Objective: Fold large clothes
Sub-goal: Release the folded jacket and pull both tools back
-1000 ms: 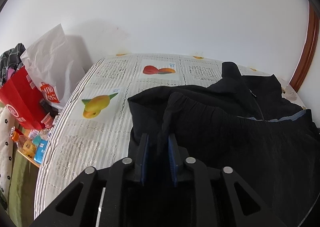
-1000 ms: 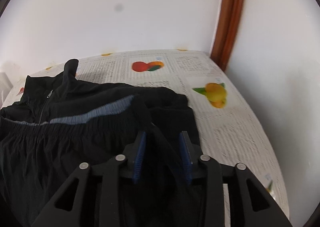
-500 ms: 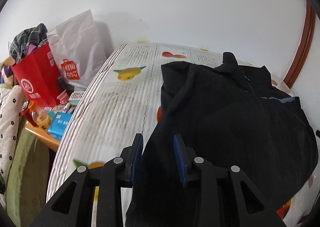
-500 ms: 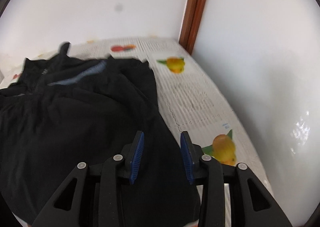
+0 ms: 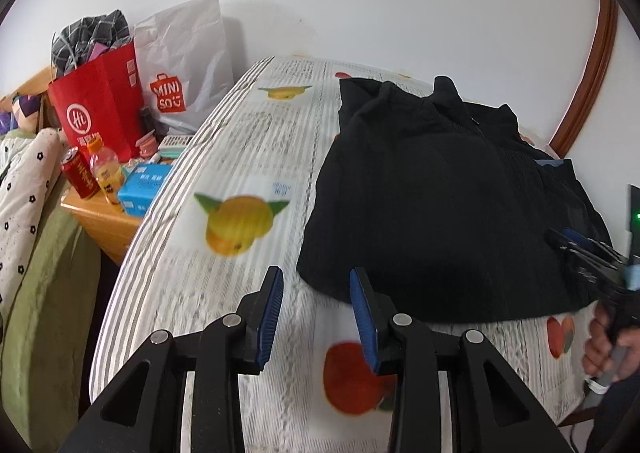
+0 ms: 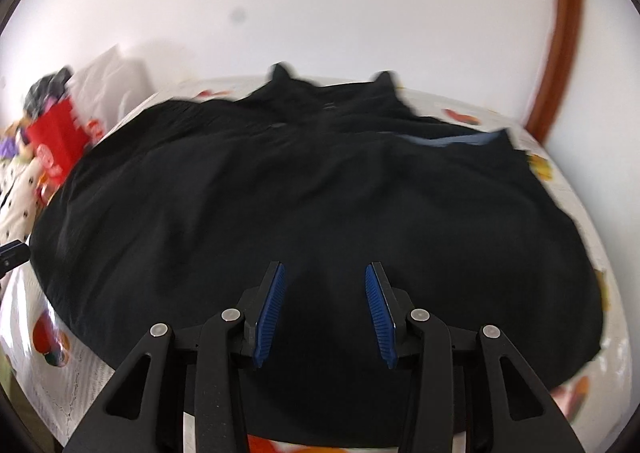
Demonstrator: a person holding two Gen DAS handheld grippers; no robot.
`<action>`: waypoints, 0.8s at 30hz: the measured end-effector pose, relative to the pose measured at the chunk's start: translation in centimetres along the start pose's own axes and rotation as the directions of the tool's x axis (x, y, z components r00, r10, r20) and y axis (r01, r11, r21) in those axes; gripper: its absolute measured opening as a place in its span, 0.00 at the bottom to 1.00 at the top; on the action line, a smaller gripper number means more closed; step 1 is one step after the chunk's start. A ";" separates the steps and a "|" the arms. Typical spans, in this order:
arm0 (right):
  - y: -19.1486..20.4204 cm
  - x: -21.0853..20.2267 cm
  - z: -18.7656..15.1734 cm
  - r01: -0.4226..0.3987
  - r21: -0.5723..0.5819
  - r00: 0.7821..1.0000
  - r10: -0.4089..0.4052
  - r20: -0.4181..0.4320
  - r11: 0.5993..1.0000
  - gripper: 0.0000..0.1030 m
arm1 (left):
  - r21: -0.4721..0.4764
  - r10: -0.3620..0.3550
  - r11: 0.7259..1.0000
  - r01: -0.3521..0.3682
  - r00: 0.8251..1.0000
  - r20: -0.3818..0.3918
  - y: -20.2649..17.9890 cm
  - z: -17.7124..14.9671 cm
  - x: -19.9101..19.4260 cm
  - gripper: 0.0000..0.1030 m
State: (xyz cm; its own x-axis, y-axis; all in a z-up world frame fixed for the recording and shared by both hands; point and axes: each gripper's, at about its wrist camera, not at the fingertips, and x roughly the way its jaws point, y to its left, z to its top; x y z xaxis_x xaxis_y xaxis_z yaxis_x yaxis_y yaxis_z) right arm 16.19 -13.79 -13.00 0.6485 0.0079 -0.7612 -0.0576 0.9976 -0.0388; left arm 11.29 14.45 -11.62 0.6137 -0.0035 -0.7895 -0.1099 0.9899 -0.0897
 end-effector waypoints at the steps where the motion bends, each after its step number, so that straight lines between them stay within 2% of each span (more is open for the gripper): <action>1: 0.6 0.8 -0.2 0.030 -0.004 0.999 -0.030 -0.022 1.000 0.40 | 0.000 -0.004 1.000 0.004 1.000 -0.002 0.1 -0.4 -0.2 0.32; 3: 1.4 2.1 -0.6 0.080 -0.019 0.996 -0.080 -0.048 0.997 0.40 | 0.004 -0.010 1.000 0.010 1.000 0.003 0.3 -1.2 -0.6 0.33; 7: 0.8 2.2 -0.5 0.095 0.000 0.994 -0.095 -0.056 0.995 0.40 | -0.018 -0.031 0.999 0.031 1.000 -0.003 0.5 -2.0 -0.3 0.36; 10: 0.4 2.6 -0.3 0.072 0.016 0.995 -0.071 -0.069 0.997 0.40 | -0.043 -0.079 0.996 0.079 0.997 0.006 0.5 -2.1 0.0 0.36; 14: 0.6 2.4 -0.6 0.097 -0.012 0.993 -0.098 -0.061 0.995 0.40 | -0.071 -0.157 0.985 0.157 0.988 -0.003 0.1 -2.0 0.7 0.36; 24: 0.4 -1.8 -4.2 0.054 -0.021 0.998 -0.055 -0.038 0.998 0.40 | -0.050 -0.143 0.989 0.142 0.989 -0.029 -1.1 -1.7 2.3 0.36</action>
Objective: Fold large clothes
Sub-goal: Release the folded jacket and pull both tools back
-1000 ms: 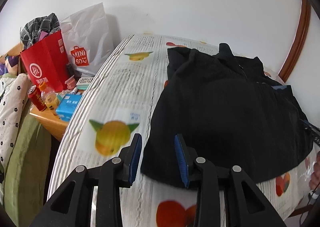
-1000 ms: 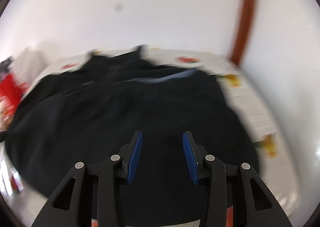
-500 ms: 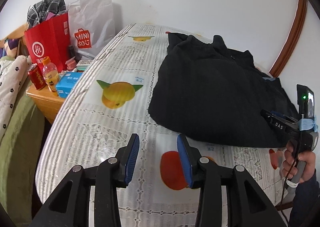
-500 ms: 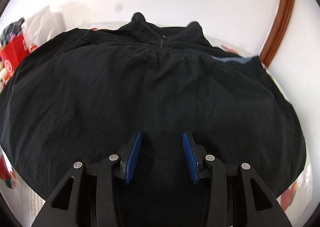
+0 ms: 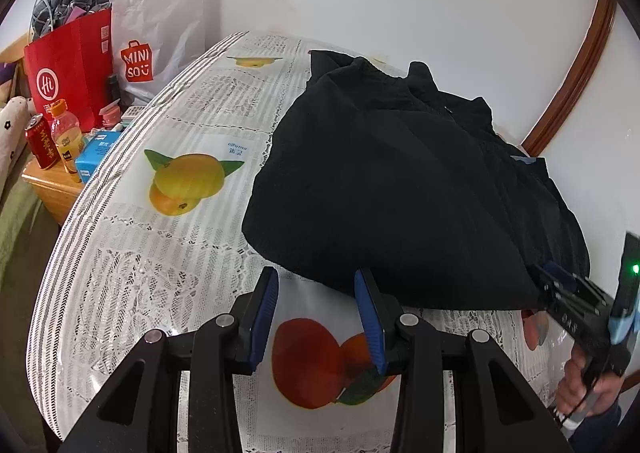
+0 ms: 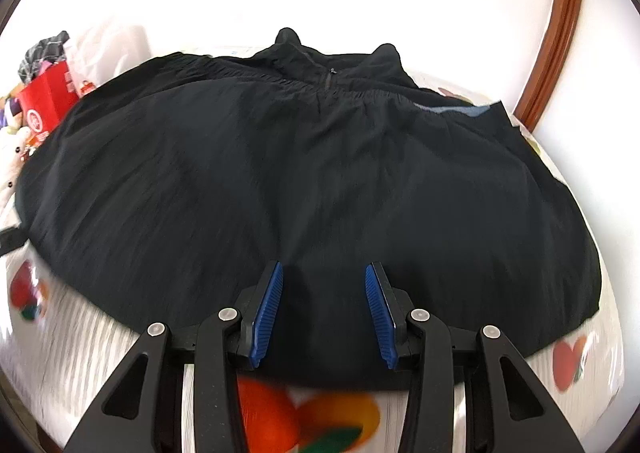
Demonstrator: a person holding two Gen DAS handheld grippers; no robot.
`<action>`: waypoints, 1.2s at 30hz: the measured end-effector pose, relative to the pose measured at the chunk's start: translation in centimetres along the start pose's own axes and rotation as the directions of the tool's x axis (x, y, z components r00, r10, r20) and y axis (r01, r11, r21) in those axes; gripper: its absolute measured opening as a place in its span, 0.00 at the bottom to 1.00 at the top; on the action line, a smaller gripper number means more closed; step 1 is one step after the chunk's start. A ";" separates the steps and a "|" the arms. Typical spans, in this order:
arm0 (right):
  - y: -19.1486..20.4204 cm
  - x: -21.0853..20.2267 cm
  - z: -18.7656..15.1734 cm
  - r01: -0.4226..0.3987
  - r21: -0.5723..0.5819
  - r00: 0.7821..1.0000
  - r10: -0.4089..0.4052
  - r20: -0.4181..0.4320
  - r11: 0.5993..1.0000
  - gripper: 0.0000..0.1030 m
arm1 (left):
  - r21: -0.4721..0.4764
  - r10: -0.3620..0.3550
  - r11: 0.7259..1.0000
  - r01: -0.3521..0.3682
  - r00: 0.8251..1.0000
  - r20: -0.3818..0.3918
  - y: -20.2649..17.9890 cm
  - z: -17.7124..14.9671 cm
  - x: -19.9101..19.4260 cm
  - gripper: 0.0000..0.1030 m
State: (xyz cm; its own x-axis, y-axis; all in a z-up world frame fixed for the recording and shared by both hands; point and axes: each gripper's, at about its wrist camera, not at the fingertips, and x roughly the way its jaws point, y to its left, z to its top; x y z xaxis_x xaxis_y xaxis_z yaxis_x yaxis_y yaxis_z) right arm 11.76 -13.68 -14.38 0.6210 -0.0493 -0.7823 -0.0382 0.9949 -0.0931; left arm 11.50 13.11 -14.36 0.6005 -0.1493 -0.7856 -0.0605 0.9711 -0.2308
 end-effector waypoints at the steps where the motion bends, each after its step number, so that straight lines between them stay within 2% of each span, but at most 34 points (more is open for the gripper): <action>1: 0.1 -0.2 -0.4 0.001 -0.007 1.000 -0.001 0.002 1.000 0.40 | 0.003 0.004 1.000 -0.004 1.000 0.001 -0.1 0.0 -0.1 0.36; 6: -0.4 -0.7 -2.2 0.030 -0.009 1.000 -0.030 -0.010 1.000 0.40 | 0.003 0.018 1.000 -0.018 1.000 0.011 0.2 -0.6 -0.7 0.36; 12: -0.6 -1.8 -3.9 0.020 -0.042 1.000 -0.021 -0.021 0.999 0.40 | 0.003 0.038 0.999 -0.038 0.999 0.021 1.0 -1.4 -1.6 0.36; 15: -0.4 -2.7 -4.1 -0.013 -0.066 0.999 0.010 -0.047 0.998 0.40 | 0.005 0.057 0.998 -0.057 0.998 0.028 1.4 -1.9 -2.2 0.36; 18: 0.2 -4.5 -3.5 -0.031 -0.079 0.999 0.032 0.009 0.996 0.40 | 0.015 0.090 0.996 -0.091 0.995 0.036 1.9 -2.3 -2.8 0.36; 21: 2.9 -5.1 -1.5 -0.068 -0.152 0.996 0.077 0.054 0.986 0.47 | 0.003 0.106 0.994 -0.106 0.994 0.040 2.7 -2.7 -3.4 0.37; 23: 6.0 -4.9 -0.3 -0.108 -0.216 0.989 0.127 0.075 0.971 0.57 | -0.005 0.108 0.994 -0.108 0.993 0.040 3.4 -2.8 -3.9 0.39; 27: 12.8 -3.8 1.3 -0.185 -0.342 0.973 0.221 0.069 0.921 0.60 | -0.018 0.134 0.991 -0.133 0.990 0.045 4.7 -3.3 -4.7 0.47; 30: 16.7 -2.8 1.7 -0.249 -0.396 0.958 0.285 0.033 0.884 0.61 | -0.036 0.134 0.991 -0.133 0.990 0.044 5.7 -3.4 -5.0 0.48; 33: 19.4 -2.3 1.5 -0.252 -0.445 0.956 0.292 0.022 0.859 0.66 | -0.044 0.127 0.991 -0.125 0.991 0.042 6.3 -3.5 -5.1 0.49; 36: 21.6 -1.4 1.3 -0.224 -0.490 0.963 0.267 0.020 0.843 0.69 | -0.042 0.121 0.992 -0.120 0.992 0.043 6.7 -3.4 -5.0 0.49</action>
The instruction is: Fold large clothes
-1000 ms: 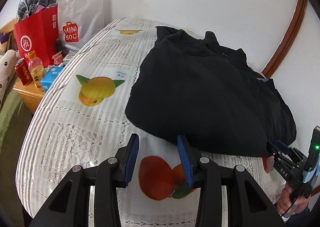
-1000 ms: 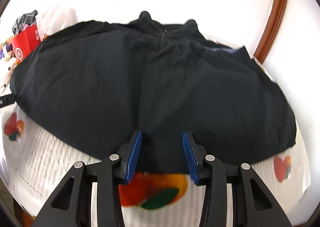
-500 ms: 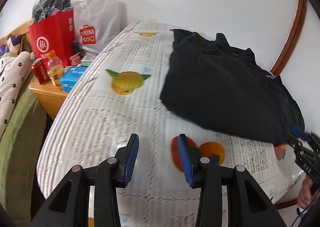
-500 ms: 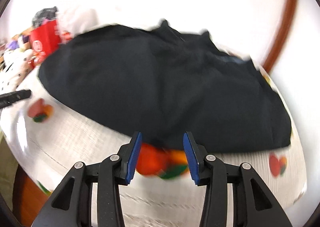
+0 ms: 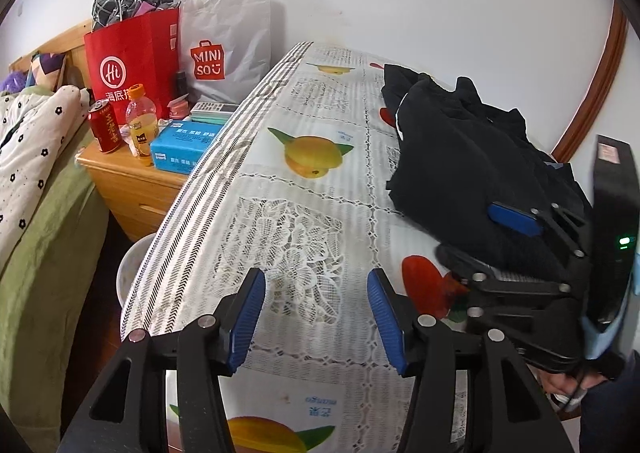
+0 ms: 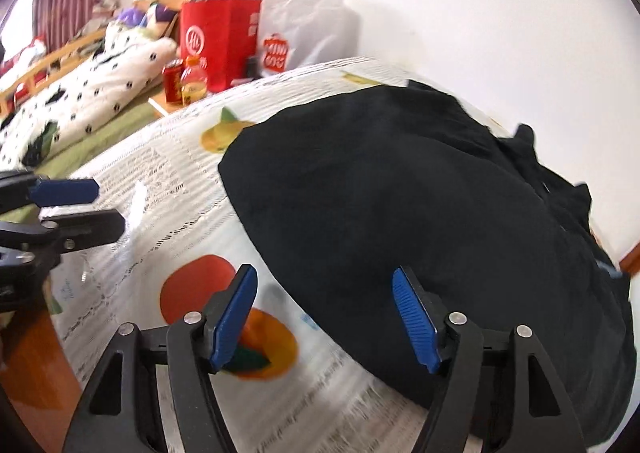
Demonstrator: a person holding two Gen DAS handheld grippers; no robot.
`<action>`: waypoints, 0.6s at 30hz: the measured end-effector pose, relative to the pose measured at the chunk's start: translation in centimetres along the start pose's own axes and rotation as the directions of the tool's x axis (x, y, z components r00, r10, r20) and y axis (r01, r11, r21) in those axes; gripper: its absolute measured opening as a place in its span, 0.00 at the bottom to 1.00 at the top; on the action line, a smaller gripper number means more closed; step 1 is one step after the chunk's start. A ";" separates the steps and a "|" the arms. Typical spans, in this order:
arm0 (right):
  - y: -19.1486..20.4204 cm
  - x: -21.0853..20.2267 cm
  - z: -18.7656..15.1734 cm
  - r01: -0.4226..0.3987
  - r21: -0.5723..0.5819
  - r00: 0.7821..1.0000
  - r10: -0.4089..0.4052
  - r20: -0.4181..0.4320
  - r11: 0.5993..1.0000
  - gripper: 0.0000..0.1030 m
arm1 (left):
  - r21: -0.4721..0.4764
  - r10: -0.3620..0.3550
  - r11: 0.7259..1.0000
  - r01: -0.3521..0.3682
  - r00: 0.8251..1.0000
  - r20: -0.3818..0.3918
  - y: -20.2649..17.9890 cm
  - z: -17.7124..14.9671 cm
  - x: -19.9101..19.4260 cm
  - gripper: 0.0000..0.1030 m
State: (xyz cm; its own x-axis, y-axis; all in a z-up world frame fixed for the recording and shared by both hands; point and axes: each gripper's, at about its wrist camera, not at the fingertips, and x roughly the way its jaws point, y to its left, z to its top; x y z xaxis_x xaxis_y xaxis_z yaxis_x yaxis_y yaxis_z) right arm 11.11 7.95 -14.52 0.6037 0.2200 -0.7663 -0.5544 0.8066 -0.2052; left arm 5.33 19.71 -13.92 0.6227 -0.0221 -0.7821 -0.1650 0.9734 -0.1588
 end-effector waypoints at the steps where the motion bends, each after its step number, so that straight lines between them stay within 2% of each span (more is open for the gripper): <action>1: 0.3 0.4 0.2 0.014 -0.017 1.000 -0.014 0.000 1.000 0.70 | -0.003 -0.004 1.000 0.004 1.000 0.000 0.2 0.1 0.0 0.49; 6: 0.7 1.5 1.3 0.029 -0.016 1.000 -0.029 -0.004 0.999 0.74 | -0.016 -0.019 1.000 0.019 1.000 -0.003 0.8 0.3 0.4 0.49; 9: 0.6 2.4 2.1 0.043 0.004 0.999 -0.043 -0.008 0.999 0.68 | -0.015 -0.019 1.000 0.019 1.000 -0.011 0.8 0.3 0.8 0.50; 10: 0.6 2.7 2.4 0.061 0.012 0.998 -0.060 -0.008 0.998 0.54 | -0.015 -0.019 1.000 0.018 1.000 -0.016 0.7 0.4 0.9 0.50; 11: 0.6 3.0 2.6 0.094 0.014 0.995 -0.094 -0.016 0.995 0.34 | -0.013 -0.019 1.000 0.018 1.000 -0.019 0.6 0.5 1.1 0.50; 12: 0.5 3.3 2.7 0.114 0.016 0.993 -0.114 -0.025 0.993 0.25 | -0.010 -0.020 1.000 0.019 1.000 -0.021 0.4 0.6 1.1 0.50; 14: -0.4 3.2 2.9 0.076 0.051 0.997 -0.075 -0.017 0.996 0.09 | 0.001 -0.016 1.000 0.016 1.000 -0.021 -0.1 0.8 1.2 0.50; 18: -3.5 1.3 3.4 -0.032 0.170 0.999 0.026 0.036 0.985 0.06 | 0.023 -0.020 1.000 0.021 1.000 -0.018 -1.6 1.2 1.2 0.50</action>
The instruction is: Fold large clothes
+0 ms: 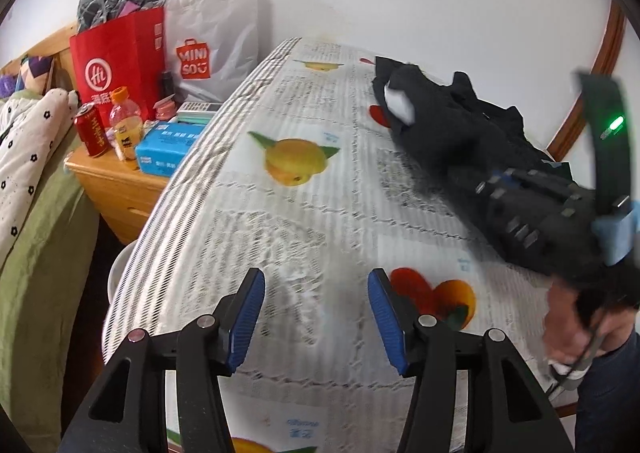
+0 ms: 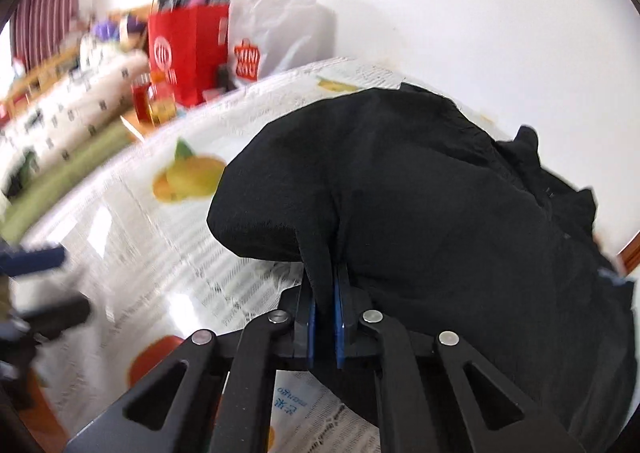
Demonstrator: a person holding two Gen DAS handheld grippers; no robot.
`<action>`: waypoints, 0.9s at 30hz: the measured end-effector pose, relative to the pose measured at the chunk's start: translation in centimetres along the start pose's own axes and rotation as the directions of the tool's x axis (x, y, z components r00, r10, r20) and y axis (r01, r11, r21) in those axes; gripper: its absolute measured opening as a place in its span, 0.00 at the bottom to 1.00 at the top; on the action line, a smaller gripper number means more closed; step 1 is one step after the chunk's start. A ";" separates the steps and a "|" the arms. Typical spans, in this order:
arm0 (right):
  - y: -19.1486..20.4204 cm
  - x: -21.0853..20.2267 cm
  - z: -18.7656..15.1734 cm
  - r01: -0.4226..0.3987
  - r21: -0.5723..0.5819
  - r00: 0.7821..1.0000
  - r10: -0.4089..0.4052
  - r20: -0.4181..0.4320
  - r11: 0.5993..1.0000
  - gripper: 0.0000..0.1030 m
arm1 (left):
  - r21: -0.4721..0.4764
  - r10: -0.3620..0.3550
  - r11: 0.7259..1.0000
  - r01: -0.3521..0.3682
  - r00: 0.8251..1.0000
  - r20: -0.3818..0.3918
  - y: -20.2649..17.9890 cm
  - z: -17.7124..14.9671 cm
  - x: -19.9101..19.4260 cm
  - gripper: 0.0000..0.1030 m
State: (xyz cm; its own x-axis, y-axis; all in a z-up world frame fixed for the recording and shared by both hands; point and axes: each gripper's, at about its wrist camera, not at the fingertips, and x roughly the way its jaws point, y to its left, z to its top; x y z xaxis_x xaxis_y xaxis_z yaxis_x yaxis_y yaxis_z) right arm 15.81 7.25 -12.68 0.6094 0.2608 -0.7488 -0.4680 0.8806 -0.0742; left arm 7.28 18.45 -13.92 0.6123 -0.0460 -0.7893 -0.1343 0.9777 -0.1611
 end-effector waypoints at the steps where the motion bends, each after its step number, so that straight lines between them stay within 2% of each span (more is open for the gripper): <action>1: -1.2 -1.2 0.3 -0.020 0.038 0.999 0.019 0.034 0.999 0.05 | 0.009 0.000 1.000 0.000 1.000 0.004 -0.6 0.2 0.0 0.50; 6: -6.9 -6.1 0.9 -0.055 0.200 0.985 0.021 0.171 0.978 0.04 | 0.042 -0.015 0.999 0.014 1.000 0.010 -3.1 0.8 0.1 0.50; 9: -11.8 -8.9 0.0 -0.095 0.341 0.969 0.008 0.247 0.935 0.04 | 0.067 -0.034 0.997 0.032 0.999 0.021 -4.9 1.1 0.1 0.50; 13: -18.0 -12.7 -3.3 -0.101 0.496 0.937 -0.085 0.338 0.863 0.03 | 0.117 -0.067 0.991 0.063 0.997 0.027 -8.0 1.3 0.4 0.50; 15: -19.7 -13.7 -5.1 -0.103 0.544 0.926 -0.119 0.358 0.832 0.03 | 0.141 -0.085 0.987 0.080 0.996 0.025 -9.6 1.2 0.6 0.50; 19: -23.0 -15.1 -10.2 -0.094 0.649 0.914 -0.194 0.357 0.755 0.03 | 0.187 -0.124 0.975 0.120 0.992 0.014 -12.7 0.7 1.1 0.50; 21: -23.8 -15.1 -12.3 -0.063 0.676 0.921 -0.218 0.322 0.734 0.03 | 0.208 -0.144 0.968 0.141 0.990 0.003 -14.3 0.3 1.4 0.50; 24: -24.4 -14.5 -14.7 -0.005 0.688 0.940 -0.231 0.250 0.725 0.03 | 0.241 -0.165 0.957 0.163 0.986 -0.012 -16.4 -0.5 1.6 0.50; 27: -24.3 -14.1 -16.6 0.068 0.659 0.956 -0.237 0.170 0.749 0.05 | 0.268 -0.183 0.946 0.183 0.983 -0.024 -18.2 -1.1 1.7 0.50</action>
State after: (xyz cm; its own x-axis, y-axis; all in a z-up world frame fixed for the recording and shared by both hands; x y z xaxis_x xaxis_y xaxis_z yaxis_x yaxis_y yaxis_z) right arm 7.99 -24.36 -11.23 0.8027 0.1078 -0.5865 0.1133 0.9380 0.3275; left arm 9.87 0.31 -12.98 0.6077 -0.2295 -0.7603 0.1937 0.9713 -0.1384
